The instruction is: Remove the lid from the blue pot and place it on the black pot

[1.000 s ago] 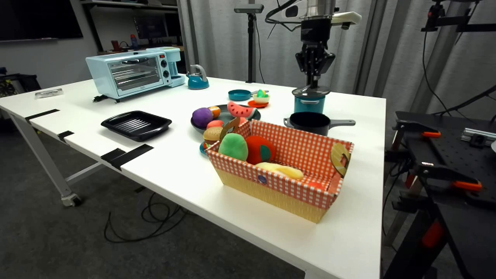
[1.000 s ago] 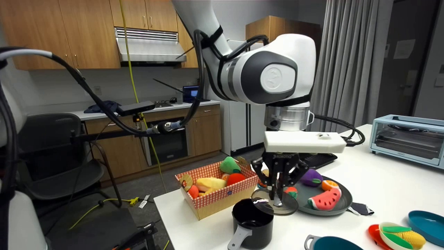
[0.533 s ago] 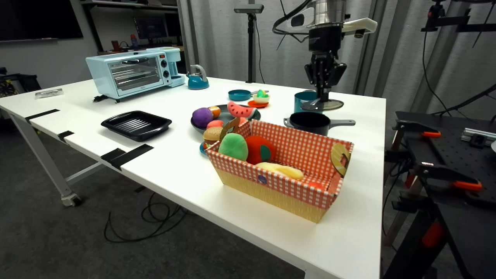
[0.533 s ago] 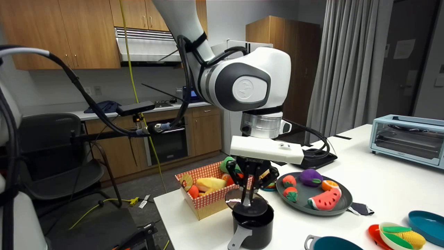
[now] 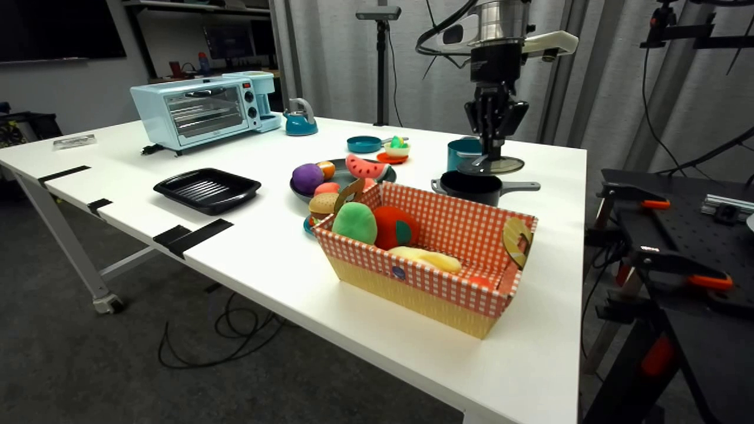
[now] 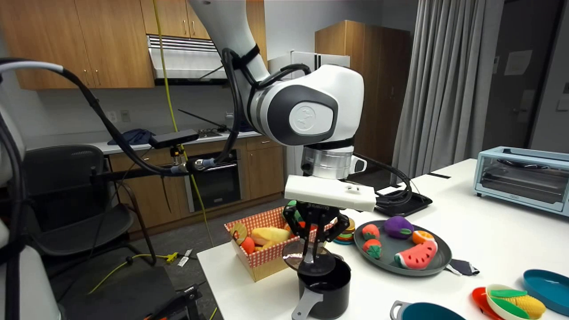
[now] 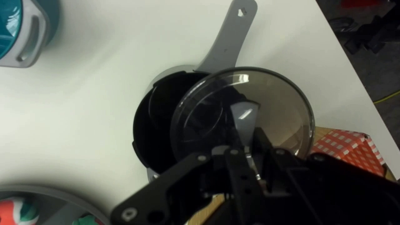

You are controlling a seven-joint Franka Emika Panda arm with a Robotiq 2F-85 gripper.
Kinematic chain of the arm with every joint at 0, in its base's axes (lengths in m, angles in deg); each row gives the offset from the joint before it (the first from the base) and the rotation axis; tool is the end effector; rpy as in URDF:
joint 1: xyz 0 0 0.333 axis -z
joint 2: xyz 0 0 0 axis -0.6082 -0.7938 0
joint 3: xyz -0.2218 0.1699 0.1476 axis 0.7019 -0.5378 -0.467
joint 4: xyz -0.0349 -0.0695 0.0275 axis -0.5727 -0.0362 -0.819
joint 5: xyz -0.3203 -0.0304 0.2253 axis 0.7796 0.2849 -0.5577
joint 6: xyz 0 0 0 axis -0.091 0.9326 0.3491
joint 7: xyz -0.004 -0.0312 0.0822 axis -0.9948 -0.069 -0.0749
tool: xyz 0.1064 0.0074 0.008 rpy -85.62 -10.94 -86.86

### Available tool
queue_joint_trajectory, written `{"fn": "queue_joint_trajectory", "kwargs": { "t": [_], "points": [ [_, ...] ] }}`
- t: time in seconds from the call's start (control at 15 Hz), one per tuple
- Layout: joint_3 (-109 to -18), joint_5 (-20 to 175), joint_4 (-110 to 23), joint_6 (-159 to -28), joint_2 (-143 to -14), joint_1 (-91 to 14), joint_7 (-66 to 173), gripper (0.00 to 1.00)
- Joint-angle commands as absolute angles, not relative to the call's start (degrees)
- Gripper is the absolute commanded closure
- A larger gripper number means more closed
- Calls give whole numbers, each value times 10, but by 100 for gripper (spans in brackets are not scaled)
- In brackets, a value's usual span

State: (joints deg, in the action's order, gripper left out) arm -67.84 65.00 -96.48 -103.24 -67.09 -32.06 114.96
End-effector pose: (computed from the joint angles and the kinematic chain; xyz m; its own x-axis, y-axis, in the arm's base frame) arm 0.4438 -0.0436 0.2310 0.7315 0.6819 0.0048 0.6757 -0.7239 -0.1391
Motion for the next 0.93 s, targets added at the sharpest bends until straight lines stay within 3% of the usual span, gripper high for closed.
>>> {"fn": "queue_joint_trajectory", "kwargs": {
  "t": [0.0, 0.87],
  "points": [
    [-683, 633, -985, -1064, -657, -329, 1144, 96],
    [-692, 640, -968, -1161, -704, -324, 1097, 96]
  ]
}}
